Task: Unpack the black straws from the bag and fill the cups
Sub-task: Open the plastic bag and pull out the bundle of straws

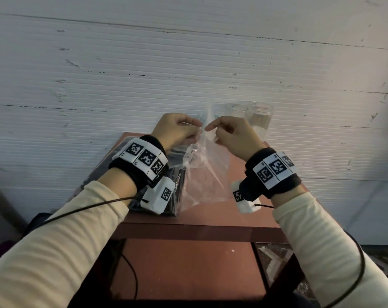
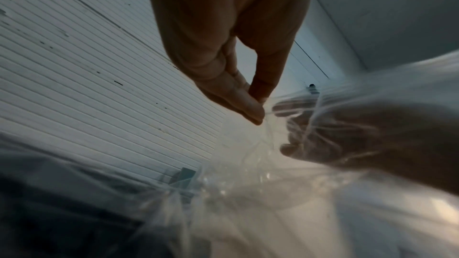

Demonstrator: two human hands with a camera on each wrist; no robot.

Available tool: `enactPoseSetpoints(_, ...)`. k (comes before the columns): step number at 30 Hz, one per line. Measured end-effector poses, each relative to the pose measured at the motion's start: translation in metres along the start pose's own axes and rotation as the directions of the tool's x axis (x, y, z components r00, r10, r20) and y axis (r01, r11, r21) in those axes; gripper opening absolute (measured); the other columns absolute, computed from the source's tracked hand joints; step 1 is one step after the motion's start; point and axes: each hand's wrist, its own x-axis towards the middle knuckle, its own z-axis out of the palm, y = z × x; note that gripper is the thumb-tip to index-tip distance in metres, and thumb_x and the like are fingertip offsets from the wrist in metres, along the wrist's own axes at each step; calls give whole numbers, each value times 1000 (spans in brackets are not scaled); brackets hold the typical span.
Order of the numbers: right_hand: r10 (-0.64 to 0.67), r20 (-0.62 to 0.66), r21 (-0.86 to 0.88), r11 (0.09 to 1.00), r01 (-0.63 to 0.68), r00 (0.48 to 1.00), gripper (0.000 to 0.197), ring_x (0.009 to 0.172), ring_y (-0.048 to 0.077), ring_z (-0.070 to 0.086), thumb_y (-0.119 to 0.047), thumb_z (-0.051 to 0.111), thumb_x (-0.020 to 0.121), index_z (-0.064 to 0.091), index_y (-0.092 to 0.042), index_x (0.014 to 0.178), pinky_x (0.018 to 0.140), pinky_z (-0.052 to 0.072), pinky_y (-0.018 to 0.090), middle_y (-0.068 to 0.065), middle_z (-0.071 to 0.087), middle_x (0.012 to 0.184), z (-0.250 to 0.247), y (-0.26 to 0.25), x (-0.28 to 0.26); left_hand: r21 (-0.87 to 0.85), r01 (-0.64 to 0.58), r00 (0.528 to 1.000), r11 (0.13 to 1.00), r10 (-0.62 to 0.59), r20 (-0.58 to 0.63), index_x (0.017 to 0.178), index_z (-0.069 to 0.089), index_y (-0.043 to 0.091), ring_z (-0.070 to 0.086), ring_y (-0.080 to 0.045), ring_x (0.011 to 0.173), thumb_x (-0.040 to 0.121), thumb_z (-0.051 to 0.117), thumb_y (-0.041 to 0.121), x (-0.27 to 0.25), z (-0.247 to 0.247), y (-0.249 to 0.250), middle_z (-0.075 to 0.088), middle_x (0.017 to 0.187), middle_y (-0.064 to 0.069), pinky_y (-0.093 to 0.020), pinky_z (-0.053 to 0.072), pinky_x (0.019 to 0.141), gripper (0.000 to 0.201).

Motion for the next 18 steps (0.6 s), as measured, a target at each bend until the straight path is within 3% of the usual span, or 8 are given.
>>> enactPoseSetpoints(3,31,-13,28,999,-31,999,30,58,11,50,6,43,87,71,-5,93,54,43,8,4,46,62,-5,0,-2,-11,2,1000,1000,-2,-9,90,71,9,70,-9,67,83,70,-1,2,-7,-2,70,77,-3,-19,56,65,12)
enactPoseSetpoints(6,26,47,-52,998,-23,999,35,57,14,46,2,42,89,74,-11,97,57,50,22,9,43,65,-10,3,-3,20,4,1000,1000,-5,19,94,71,12,68,-9,68,86,67,-1,3,-11,-3,69,77,-2,-21,58,67,16)
enactPoseSetpoints(8,-5,119,-129,991,21,993,41,51,16,42,4,41,89,75,-17,100,55,47,31,3,46,60,-13,5,-4,61,13,998,998,-16,54,96,70,16,68,-11,69,89,62,0,2,-10,-2,70,81,-4,-23,59,68,19)
enactPoseSetpoints(11,2,197,-193,981,37,980,46,53,31,40,3,40,89,74,-26,99,54,37,25,-4,53,61,-13,5,-5,74,31,996,997,-37,85,97,70,17,67,-7,64,92,58,2,0,-4,1,68,76,-1,-21,58,63,20)
enactPoseSetpoints(12,26,198,-209,978,16,980,44,57,27,46,0,41,91,74,-29,98,55,37,22,0,58,71,-12,5,-5,69,33,996,997,-39,86,96,70,16,67,-6,62,92,59,3,-1,-2,2,68,74,1,-20,57,61,18)
enactPoseSetpoints(14,68,172,-243,970,-25,983,36,58,-3,52,-5,45,92,74,-24,100,55,36,7,-4,61,93,-10,4,-4,54,23,995,998,-28,97,94,71,14,67,-7,62,89,65,6,-2,2,1,68,75,0,-20,56,61,12)
enactPoseSetpoints(15,75,154,-262,964,-33,985,31,59,-9,52,-8,47,93,74,-21,102,55,35,3,-7,60,97,-9,4,-4,49,16,994,999,-21,104,94,71,14,68,-8,65,85,70,6,-1,2,1,68,76,-1,-20,55,62,11)
enactPoseSetpoints(18,68,112,-298,954,-32,991,18,62,-8,50,-18,59,91,75,-16,99,57,36,3,-7,61,91,-12,6,-5,80,2,992,997,-12,124,95,70,14,68,-14,71,81,72,-1,-1,-3,-1,66,70,4,-29,58,73,20)
